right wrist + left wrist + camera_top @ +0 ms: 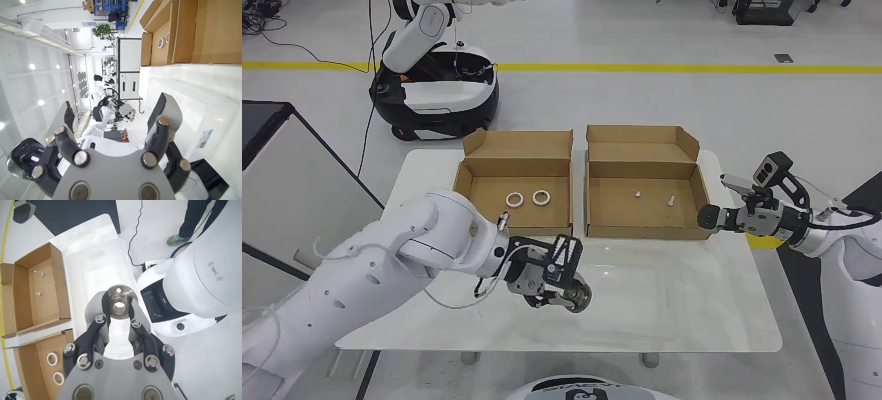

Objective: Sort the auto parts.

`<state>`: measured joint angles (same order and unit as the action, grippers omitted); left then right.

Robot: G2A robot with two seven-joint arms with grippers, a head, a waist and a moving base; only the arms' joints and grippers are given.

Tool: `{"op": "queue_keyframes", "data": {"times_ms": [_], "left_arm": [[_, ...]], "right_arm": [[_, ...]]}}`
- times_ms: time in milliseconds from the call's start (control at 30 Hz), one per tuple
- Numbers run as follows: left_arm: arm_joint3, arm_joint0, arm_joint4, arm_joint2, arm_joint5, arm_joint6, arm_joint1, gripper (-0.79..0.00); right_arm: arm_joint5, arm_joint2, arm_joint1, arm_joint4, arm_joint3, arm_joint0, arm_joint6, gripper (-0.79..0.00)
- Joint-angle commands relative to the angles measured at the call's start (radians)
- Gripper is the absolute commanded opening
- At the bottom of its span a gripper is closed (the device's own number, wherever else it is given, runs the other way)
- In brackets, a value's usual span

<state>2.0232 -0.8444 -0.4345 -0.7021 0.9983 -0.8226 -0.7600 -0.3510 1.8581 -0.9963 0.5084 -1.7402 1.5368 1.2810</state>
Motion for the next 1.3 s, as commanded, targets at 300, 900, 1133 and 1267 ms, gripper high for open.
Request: {"op": "queue_keyframes", "data": {"times_ms": [300, 900, 1133, 1267], "left_arm": [[0.003, -0.041, -0.007, -0.065, 0.014, 0.198, 0.050, -0.785], [-0.060, -0.008, -0.294, 0.042, 0.014, 0.773, 0.153, -0.785], [-0.113, 0.061, -0.517, 0.162, 0.014, 1.164, 0.199, -0.785], [-0.149, 0.125, -0.701, 0.260, 0.014, 1.456, 0.222, -0.785]], "right_arm": [[0.000, 0.000, 0.000, 0.000, 0.000, 0.000, 0.000, 0.000], [0.000, 0.000, 0.000, 0.000, 0.000, 0.000, 0.000, 0.000], [0.000, 0.000, 0.000, 0.000, 0.000, 0.000, 0.000, 0.000], [0.000, 0.000, 0.000, 0.000, 0.000, 0.000, 0.000, 0.000]]}}
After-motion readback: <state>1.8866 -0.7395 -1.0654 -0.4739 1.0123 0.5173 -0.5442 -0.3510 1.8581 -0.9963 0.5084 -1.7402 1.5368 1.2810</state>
